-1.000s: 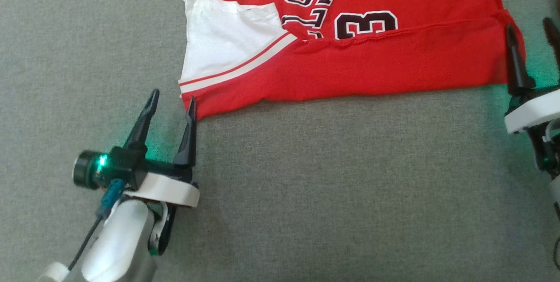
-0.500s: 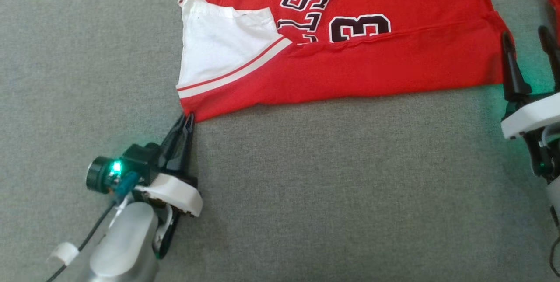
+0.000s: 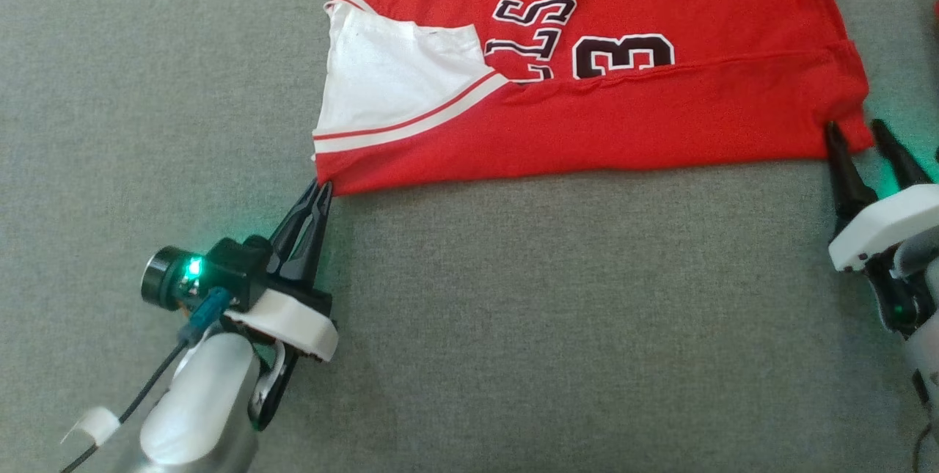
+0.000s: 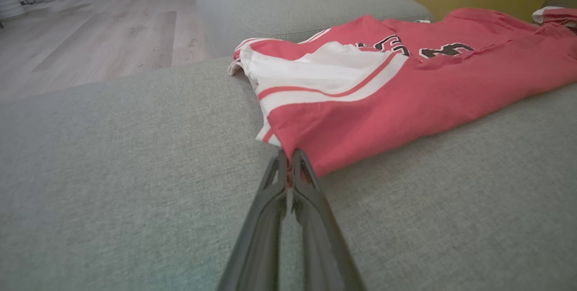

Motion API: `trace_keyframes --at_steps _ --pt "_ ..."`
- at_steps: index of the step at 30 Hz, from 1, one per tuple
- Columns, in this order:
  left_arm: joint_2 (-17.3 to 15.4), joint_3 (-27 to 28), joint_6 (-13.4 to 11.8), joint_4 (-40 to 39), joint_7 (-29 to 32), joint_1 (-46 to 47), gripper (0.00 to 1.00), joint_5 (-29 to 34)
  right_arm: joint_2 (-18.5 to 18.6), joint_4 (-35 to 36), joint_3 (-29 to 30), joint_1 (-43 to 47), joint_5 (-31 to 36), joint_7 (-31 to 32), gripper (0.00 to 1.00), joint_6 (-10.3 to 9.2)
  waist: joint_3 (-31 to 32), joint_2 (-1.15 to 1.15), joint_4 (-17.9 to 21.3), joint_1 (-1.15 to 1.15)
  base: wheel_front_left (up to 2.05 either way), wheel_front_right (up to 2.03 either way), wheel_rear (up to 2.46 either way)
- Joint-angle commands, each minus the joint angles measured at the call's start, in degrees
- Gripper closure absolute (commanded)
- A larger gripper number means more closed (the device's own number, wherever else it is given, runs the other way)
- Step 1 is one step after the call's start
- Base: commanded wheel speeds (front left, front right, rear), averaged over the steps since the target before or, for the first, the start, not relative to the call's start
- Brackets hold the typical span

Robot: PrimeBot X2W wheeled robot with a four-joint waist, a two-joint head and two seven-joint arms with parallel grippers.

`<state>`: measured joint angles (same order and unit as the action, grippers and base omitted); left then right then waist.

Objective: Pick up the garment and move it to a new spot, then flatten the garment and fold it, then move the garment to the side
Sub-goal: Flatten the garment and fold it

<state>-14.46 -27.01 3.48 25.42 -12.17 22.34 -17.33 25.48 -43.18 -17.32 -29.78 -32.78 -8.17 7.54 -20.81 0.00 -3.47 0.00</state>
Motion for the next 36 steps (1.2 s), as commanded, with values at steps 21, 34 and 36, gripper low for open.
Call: trace_keyframes --at_steps 21,34,36 --pt "-5.89 1.45 -5.08 -17.47 3.72 -18.70 1.00 -3.27 8.53 9.44 -3.34 16.52 -7.59 3.64 1.00 -0.05 9.24 0.00 0.07 0.00 0.00 0.00 0.00" --pt "-6.53 0.08 -7.03 -23.71 7.55 -27.13 0.52 -5.57 7.62 18.36 4.12 26.60 -3.99 5.96 0.00 -0.05 9.99 0.00 1.50 0.00 0.00 0.00 0.00" --pt "-6.62 0.06 -7.41 -24.10 8.31 -26.67 0.00 -5.42 6.82 19.29 5.27 26.76 -2.52 6.07 0.00 -0.05 10.02 0.00 1.78 0.00 0.00 0.00 0.00"
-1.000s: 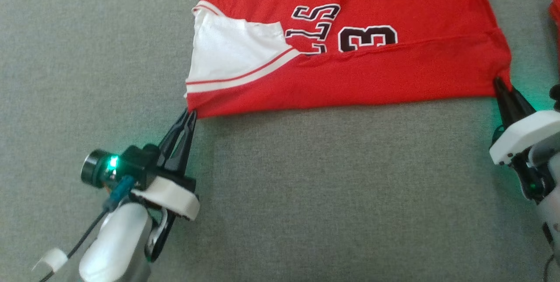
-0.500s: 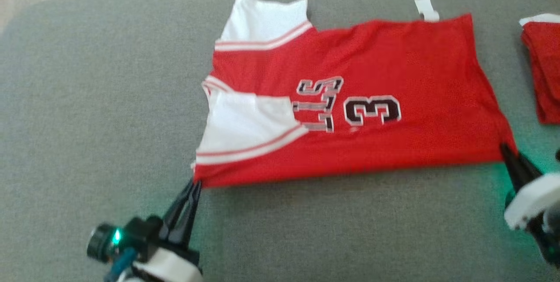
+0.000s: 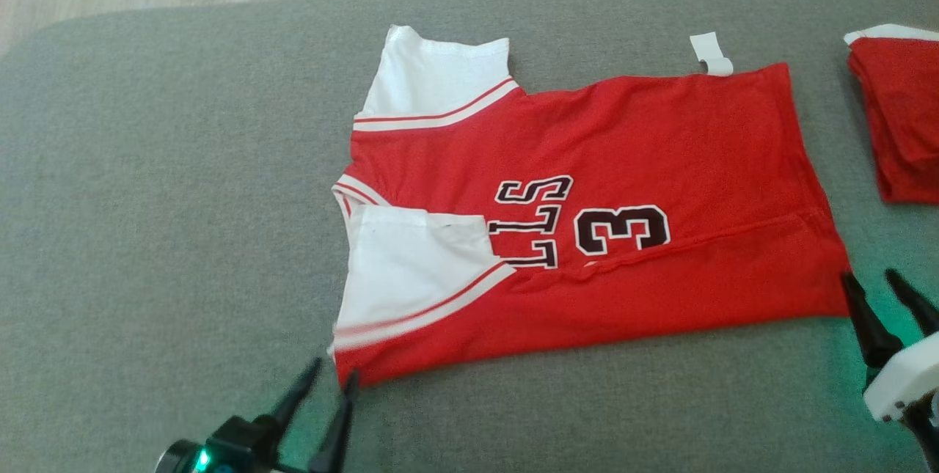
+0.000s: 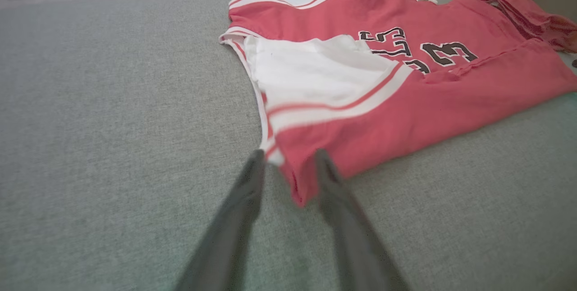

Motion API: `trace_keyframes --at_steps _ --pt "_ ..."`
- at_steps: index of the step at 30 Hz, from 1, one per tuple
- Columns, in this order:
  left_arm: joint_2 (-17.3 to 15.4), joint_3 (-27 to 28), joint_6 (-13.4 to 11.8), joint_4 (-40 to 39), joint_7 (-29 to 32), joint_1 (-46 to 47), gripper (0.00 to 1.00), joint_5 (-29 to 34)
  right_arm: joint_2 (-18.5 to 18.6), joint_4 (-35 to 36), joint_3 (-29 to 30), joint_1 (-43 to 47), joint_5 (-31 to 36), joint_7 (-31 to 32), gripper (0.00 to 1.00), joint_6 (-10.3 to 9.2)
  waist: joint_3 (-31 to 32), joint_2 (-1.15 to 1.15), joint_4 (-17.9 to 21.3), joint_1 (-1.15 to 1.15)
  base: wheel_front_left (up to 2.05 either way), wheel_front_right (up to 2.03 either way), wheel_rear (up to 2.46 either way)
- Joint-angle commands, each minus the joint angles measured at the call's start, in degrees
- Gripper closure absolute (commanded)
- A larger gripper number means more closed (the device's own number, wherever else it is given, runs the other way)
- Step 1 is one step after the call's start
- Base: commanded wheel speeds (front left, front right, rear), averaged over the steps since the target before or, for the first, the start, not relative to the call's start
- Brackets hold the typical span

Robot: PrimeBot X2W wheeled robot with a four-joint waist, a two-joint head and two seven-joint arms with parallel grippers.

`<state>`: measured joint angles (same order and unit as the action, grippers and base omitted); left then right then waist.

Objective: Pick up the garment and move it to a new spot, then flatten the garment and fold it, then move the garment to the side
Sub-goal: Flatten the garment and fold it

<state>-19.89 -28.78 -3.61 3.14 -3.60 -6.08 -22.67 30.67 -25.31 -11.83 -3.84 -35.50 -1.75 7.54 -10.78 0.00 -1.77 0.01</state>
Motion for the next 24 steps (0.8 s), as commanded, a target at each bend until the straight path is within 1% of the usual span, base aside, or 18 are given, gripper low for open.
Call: trace_keyframes --at_steps 1,4,8,11,15,17,19,21,24 --pt "-1.32 1.91 -0.59 -2.09 -0.03 2.04 0.00 0.12 1.23 2.03 0.36 0.76 0.76 -0.27 0.00 -0.05 -0.04 0.00 0.30 -0.01 0.00 0.00 0.00" --pt "-1.90 2.17 -0.76 -3.23 0.79 3.44 0.00 0.48 0.42 4.60 2.15 0.90 2.21 -0.24 0.00 -0.05 -0.24 0.00 1.03 -0.01 0.00 0.00 0.00" --pt "-2.88 4.04 -1.07 -5.19 1.77 7.55 0.00 0.50 -0.77 10.05 3.93 1.44 4.66 -0.11 0.00 -0.05 -0.82 0.00 2.71 -0.01 0.00 0.00 0.00" --pt "-3.63 5.51 -0.21 -6.53 3.41 13.01 0.00 -0.03 -2.57 13.76 4.27 1.03 6.39 -0.06 0.00 -0.05 -2.10 0.00 4.12 -0.01 0.00 0.00 0.00" --pt "-6.14 6.50 3.12 -6.41 8.60 23.11 0.00 -0.57 -4.51 17.46 3.67 -0.19 8.07 0.87 0.00 -0.05 -5.10 0.00 6.40 -0.01 0.00 0.00 0.00" --pt "-7.76 6.81 5.65 -5.07 12.30 28.90 0.00 -1.41 -4.90 18.67 3.13 -1.11 8.48 1.09 0.00 -0.05 -6.93 0.00 7.54 -0.01 0.00 0.00 0.00" --pt "-9.04 6.51 7.94 -2.88 17.11 34.90 0.00 -2.88 -5.09 19.41 2.76 -2.14 8.82 1.28 0.00 -0.05 -8.84 0.00 8.57 -0.01 0.00 0.00 0.00" --pt "-10.43 5.42 9.63 -0.05 22.80 40.77 0.00 -4.85 -5.34 19.90 2.31 -3.28 9.19 1.43 0.00 -0.05 -10.64 0.00 9.63 -0.01 0.00 0.00 0.00" --pt "-11.70 3.67 10.70 4.60 31.23 48.73 0.00 -9.28 -5.25 20.06 1.86 -4.45 9.18 1.36 0.00 -0.05 -12.86 0.00 10.88 -0.01 0.00 0.00 0.00"
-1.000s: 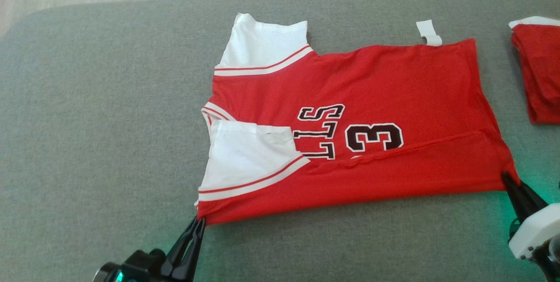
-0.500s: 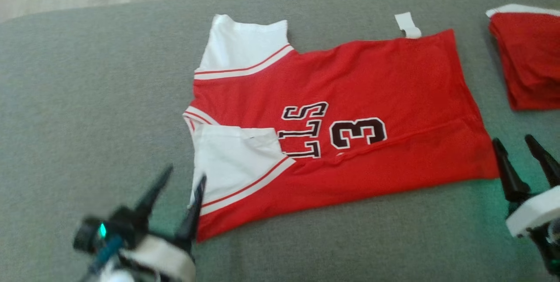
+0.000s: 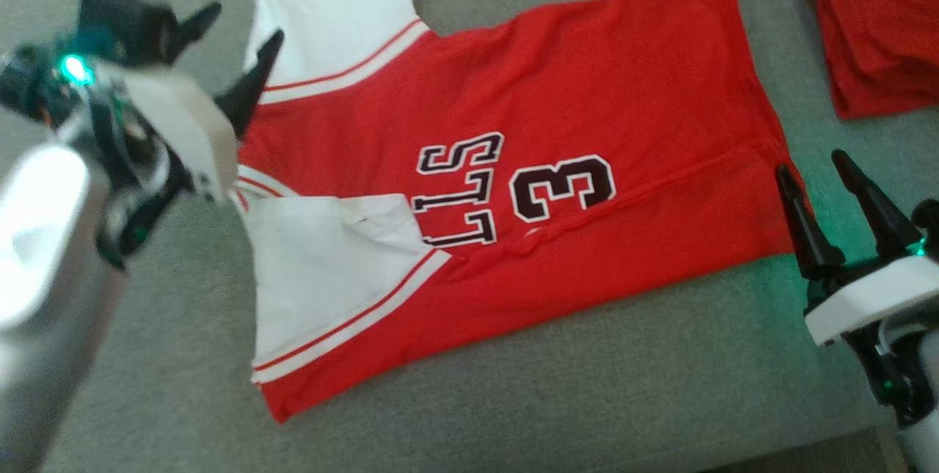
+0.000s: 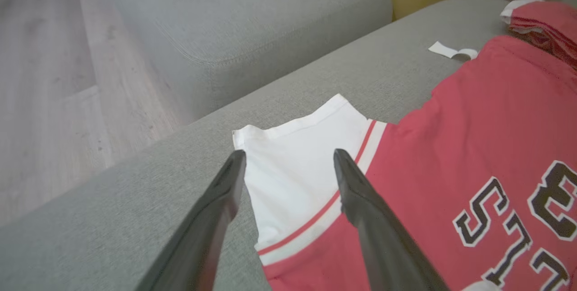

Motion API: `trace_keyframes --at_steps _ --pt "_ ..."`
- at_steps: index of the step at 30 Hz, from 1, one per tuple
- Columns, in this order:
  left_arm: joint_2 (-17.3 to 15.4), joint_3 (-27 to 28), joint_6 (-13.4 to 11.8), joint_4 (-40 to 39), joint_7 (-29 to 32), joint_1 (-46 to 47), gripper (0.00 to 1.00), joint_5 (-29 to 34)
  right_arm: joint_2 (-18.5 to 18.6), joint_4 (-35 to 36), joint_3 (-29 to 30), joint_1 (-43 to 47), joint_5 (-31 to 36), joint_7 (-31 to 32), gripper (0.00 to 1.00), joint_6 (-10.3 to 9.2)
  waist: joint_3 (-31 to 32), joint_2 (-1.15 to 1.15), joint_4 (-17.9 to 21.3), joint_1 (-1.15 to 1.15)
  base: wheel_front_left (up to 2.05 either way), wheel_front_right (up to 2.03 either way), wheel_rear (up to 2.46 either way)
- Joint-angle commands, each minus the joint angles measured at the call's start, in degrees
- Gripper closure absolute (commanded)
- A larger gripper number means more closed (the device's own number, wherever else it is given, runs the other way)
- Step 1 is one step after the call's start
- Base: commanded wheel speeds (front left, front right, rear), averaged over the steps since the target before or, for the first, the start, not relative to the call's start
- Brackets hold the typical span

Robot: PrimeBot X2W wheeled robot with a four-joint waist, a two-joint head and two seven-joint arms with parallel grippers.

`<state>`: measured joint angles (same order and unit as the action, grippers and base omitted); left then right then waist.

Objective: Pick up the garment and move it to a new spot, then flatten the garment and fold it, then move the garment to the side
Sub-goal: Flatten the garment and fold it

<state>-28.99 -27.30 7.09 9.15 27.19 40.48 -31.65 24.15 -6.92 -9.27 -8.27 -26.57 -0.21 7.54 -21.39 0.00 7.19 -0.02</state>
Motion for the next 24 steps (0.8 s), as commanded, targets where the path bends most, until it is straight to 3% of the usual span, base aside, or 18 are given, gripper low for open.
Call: trace_keyframes --at_steps 1,11,24 --pt "-3.05 1.80 0.12 0.29 2.86 4.54 0.00 -1.47 1.26 1.60 -0.92 -0.35 0.19 -0.13 0.00 -0.05 -2.85 0.00 2.30 0.02 0.00 0.00 0.00" --pt "-7.54 -2.04 0.37 13.02 12.03 19.36 0.00 -5.40 0.86 -0.32 -4.19 -4.34 -0.28 -1.11 0.00 -0.05 -7.31 0.00 7.28 0.02 0.00 0.00 0.00" --pt "-11.93 -8.14 0.39 18.78 9.05 24.33 0.00 -3.53 0.82 -3.60 -6.82 -7.07 -1.67 -3.45 0.00 -0.05 -10.21 0.00 10.29 0.02 0.00 0.00 0.00"
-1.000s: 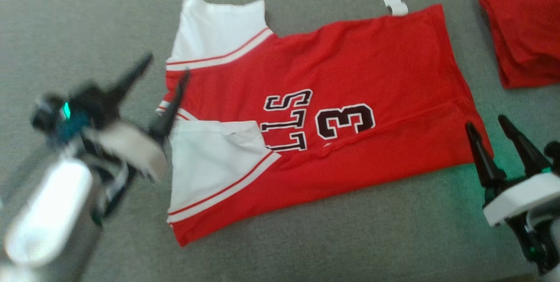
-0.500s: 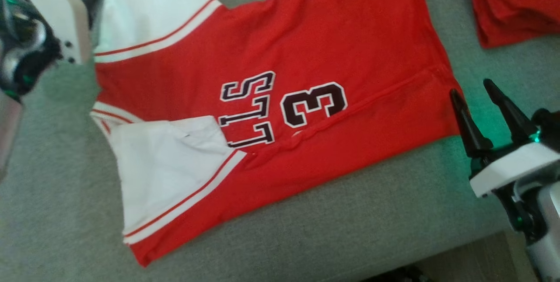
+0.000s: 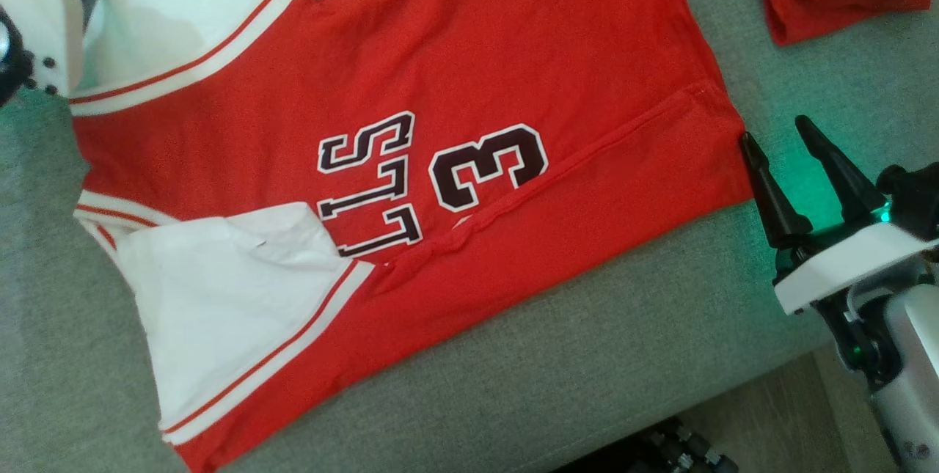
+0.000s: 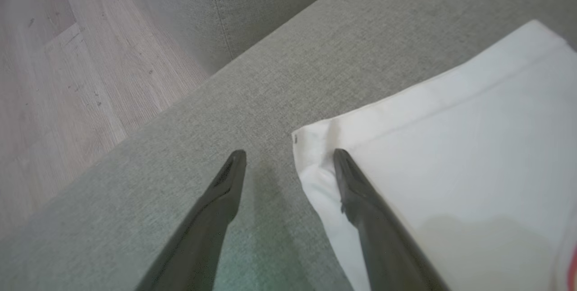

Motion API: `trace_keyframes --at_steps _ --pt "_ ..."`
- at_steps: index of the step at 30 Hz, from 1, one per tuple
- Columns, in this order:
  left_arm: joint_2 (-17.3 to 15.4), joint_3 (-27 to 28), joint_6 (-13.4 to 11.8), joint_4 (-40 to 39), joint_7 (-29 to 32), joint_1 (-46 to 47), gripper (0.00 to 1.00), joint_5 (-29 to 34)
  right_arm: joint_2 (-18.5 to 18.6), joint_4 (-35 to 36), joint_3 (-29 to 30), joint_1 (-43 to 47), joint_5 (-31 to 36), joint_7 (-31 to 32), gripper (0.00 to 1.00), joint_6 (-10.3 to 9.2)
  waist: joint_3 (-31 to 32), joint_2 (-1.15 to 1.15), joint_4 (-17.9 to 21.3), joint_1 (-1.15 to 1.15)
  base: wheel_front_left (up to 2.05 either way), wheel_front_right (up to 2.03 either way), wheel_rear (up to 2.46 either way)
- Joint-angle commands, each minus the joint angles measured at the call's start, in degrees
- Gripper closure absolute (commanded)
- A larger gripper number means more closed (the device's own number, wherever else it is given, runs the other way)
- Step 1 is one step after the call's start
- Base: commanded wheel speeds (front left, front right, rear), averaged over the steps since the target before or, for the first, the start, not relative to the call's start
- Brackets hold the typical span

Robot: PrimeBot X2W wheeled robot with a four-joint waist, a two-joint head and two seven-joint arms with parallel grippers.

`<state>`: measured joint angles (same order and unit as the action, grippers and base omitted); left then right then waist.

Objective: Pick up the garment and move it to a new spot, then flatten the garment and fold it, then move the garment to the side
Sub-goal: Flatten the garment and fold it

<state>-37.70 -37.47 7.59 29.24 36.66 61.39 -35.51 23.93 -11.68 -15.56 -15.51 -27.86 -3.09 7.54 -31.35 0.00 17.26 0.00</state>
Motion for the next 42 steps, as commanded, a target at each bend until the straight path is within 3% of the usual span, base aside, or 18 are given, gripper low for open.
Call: trace_keyframes --at_steps 1,10,11,12,13,21,27,28,33,42 --pt "-3.37 1.76 -0.11 -0.93 -0.78 3.75 0.00 0.37 1.08 1.00 -0.69 -0.04 -0.55 -0.71 0.00 -0.05 -0.44 0.00 0.37 0.00 0.00 0.00 0.00" --pt "-4.02 -1.40 -0.10 1.25 -1.33 5.95 0.00 -0.59 0.73 -0.83 -1.76 -2.20 -0.76 -1.91 0.00 -0.05 -1.63 0.00 1.47 0.00 0.00 0.00 0.00" --pt "-4.03 -1.87 -0.10 1.28 -0.85 5.98 0.08 -1.26 0.68 -1.05 -1.85 -2.36 -0.76 -2.05 0.00 -0.05 -1.67 0.00 1.51 0.00 0.00 0.00 0.00" --pt "-4.09 -2.29 -0.10 1.26 -0.37 6.00 0.59 -2.01 0.61 -1.27 -1.92 -2.53 -0.77 -2.16 0.00 -0.05 -1.68 0.00 1.54 0.00 0.00 0.00 0.00" --pt "-4.22 -2.68 -0.10 1.21 0.03 6.03 1.00 -2.70 0.56 -1.47 -1.98 -2.73 -0.80 -2.23 0.00 -0.05 -1.67 0.00 1.58 0.00 0.00 0.00 0.00" --pt "-5.35 -4.76 -0.10 0.92 -4.24 7.35 1.00 -2.80 1.42 -0.76 -3.70 -8.93 -4.41 0.70 0.00 -0.05 -0.36 0.00 1.25 0.00 0.00 0.00 0.00" --pt "-4.41 -7.34 -0.10 0.01 -7.61 8.88 1.00 -3.29 1.53 -2.88 -7.46 -19.62 -7.75 11.47 0.00 -0.05 0.97 0.00 -0.42 0.00 0.00 0.00 0.00" --pt "-4.00 -8.23 -0.10 -0.45 -8.54 9.58 1.00 -3.65 1.27 -5.09 -8.76 -23.78 -8.72 15.25 0.00 -0.05 1.08 0.00 -1.22 0.00 0.00 0.00 0.00" --pt "-3.61 -10.77 -0.10 -1.74 -10.19 11.67 1.00 -4.28 -0.75 -13.14 -11.54 -33.26 -10.95 22.68 0.00 -0.05 0.50 0.00 -3.22 0.00 0.00 0.00 0.00" --pt "-3.65 -14.37 -0.10 -3.05 -11.83 15.10 1.00 -5.29 -4.30 -24.68 -14.94 -43.41 -13.58 25.11 0.00 -0.05 -1.46 0.00 -6.09 0.00 0.00 0.00 0.00"
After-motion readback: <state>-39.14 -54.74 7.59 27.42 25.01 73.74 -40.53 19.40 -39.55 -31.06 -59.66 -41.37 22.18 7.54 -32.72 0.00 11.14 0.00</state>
